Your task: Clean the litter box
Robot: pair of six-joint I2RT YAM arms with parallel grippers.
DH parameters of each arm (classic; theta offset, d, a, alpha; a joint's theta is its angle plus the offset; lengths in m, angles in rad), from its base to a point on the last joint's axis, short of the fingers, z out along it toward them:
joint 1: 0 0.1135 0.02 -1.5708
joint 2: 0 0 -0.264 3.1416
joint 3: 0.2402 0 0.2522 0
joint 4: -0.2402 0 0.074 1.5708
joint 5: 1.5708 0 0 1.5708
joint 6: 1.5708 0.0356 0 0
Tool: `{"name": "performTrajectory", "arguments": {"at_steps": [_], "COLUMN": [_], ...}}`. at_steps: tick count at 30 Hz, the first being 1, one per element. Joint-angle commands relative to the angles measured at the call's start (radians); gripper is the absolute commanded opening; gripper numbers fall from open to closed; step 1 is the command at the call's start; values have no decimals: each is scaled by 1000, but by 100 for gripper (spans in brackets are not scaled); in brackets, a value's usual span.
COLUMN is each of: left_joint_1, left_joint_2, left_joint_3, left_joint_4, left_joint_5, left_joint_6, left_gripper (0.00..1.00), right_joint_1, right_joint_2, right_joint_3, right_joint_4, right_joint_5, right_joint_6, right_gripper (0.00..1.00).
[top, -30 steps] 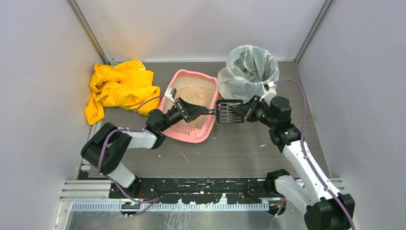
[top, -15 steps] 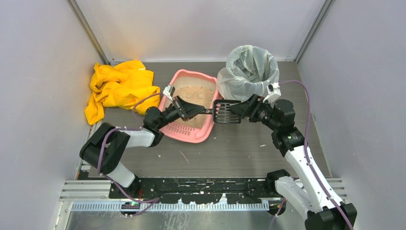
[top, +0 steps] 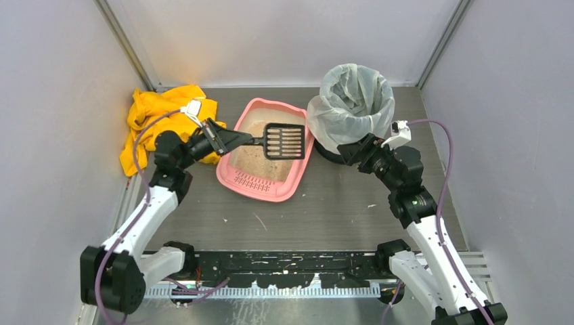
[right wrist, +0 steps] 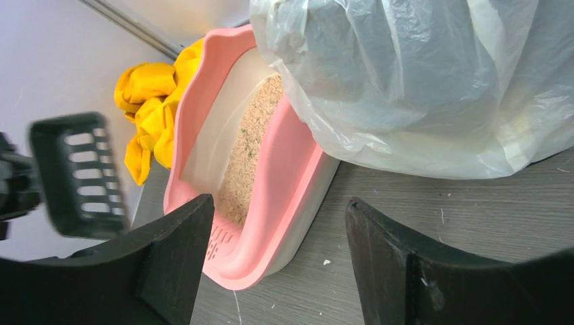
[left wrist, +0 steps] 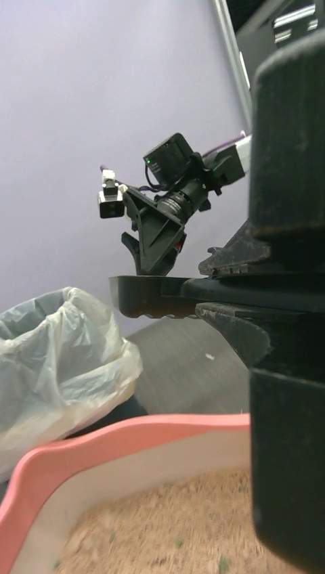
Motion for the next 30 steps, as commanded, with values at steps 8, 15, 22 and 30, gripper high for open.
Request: {"name": "performTrajectory", "arguments": {"at_steps": [8,15,22,30], "left_joint_1": [57,97,197,227], "left_joint_2": [22,108,73,11], "left_joint_3": [299,416,456,533], "left_joint_4": [-793,-887,-847,-911], "left_joint_5": [-75,-166,-170,-253], "left_joint_6": [499,572,522,553], "left_gripper": [0,0,0,0], "right_joint_1": [3,141,331,480], "right_joint_2": [175,284,471,718], "right_joint_3": [55,151,243,364], "right_joint_4": [120,65,64,95], "right_joint_5": [-133,-112,-51,-1], "right_joint_6": [-9,-78,-113,-144], "right_gripper": [75,71,27,1]}}
